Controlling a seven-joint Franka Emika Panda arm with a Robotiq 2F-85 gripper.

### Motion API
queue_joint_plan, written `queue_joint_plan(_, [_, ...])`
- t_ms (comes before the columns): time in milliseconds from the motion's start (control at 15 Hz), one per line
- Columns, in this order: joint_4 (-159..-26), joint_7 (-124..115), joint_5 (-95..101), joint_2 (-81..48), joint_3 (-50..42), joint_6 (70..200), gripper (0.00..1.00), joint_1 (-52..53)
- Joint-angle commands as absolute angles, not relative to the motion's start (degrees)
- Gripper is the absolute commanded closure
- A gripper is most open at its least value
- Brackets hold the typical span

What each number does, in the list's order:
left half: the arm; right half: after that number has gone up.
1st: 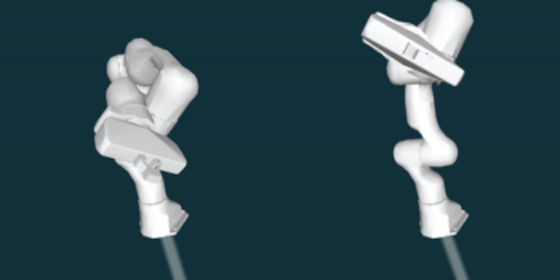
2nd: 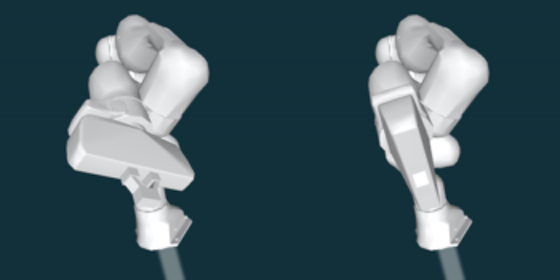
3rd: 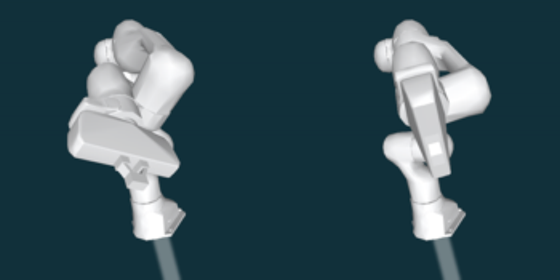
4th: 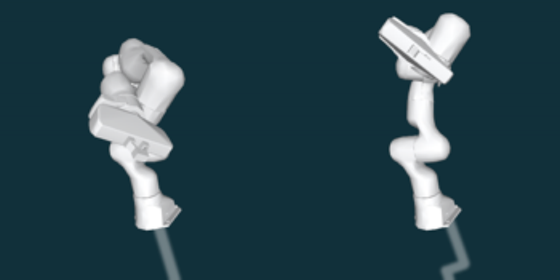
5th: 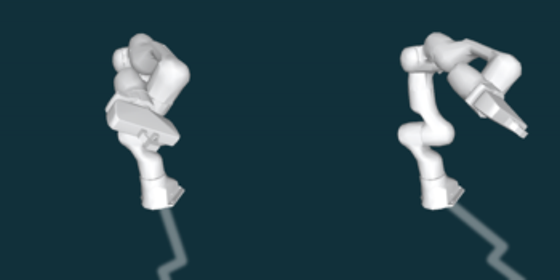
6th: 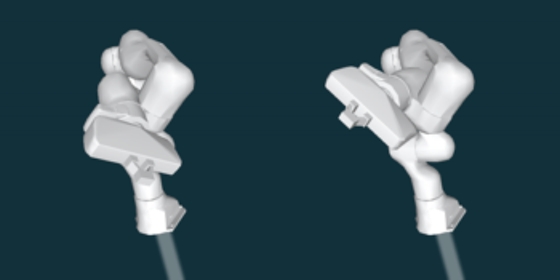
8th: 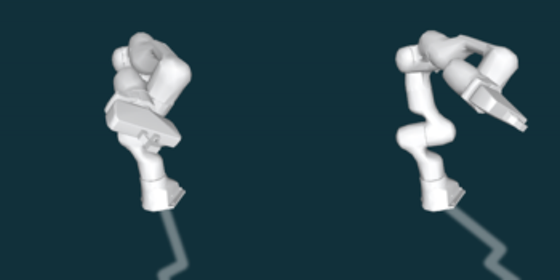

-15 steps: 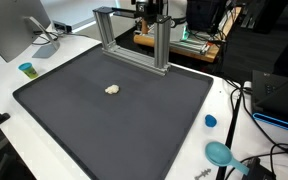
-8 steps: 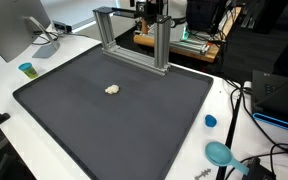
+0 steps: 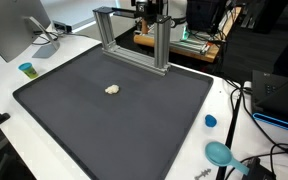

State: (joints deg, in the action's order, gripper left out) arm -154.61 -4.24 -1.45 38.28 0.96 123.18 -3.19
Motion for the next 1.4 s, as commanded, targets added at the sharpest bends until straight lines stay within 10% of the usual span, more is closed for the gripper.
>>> queue_joint_plan(0, [-156.7, -2.4, -1.2, 42.5, -0.1, 121.6, 0.00, -2.4])
queue_joint_plan(667, [-157.1, -2.1, -1.5, 42.3, 1.3, 124.5, 0.05, -0.5])
queue_joint_plan(1000, [-157.1, -2.5, -0.2, 41.8, 2.4, 124.9, 0.38, -0.5])
queue_joint_plan(1333, [-157.9, -3.5, 1.5, 41.9, 2.6, 125.8, 0.36, -1.4])
